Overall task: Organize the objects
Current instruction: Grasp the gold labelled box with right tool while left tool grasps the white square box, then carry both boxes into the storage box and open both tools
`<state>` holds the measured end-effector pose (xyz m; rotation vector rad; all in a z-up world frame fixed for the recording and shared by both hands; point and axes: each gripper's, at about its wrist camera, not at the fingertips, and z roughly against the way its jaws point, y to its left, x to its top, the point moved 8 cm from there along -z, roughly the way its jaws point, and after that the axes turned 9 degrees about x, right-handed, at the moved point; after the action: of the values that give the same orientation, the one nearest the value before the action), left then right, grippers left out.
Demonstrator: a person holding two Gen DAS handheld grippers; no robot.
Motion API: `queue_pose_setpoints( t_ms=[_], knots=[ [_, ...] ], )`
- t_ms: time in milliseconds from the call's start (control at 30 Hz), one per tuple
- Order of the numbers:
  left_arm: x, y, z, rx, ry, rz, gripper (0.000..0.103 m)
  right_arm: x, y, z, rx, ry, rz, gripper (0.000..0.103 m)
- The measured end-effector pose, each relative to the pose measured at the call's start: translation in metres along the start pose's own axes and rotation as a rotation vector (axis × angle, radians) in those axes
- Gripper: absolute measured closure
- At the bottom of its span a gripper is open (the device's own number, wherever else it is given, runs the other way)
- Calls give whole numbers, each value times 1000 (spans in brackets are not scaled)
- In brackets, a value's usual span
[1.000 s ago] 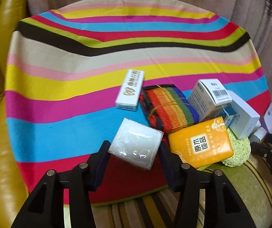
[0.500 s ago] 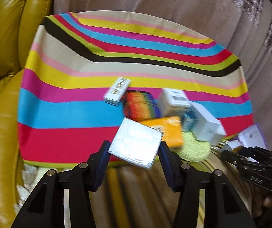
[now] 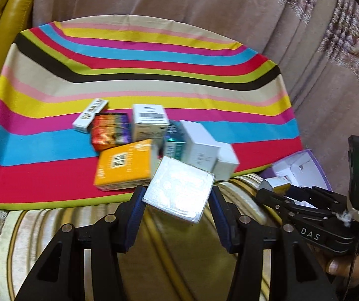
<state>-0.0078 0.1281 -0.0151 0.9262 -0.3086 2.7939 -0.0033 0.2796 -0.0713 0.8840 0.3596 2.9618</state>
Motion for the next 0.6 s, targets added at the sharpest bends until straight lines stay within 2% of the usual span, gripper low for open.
queue_pose_setpoints(
  t_ms=[300, 600],
  knots=[
    [0, -47, -3, -81, 3, -56, 51, -5, -33, 18, -46, -15, -59, 51],
    [2, -111, -11, -177, 11, -173, 51, -22, -94, 47, -121, -34, -176, 51]
  ],
)
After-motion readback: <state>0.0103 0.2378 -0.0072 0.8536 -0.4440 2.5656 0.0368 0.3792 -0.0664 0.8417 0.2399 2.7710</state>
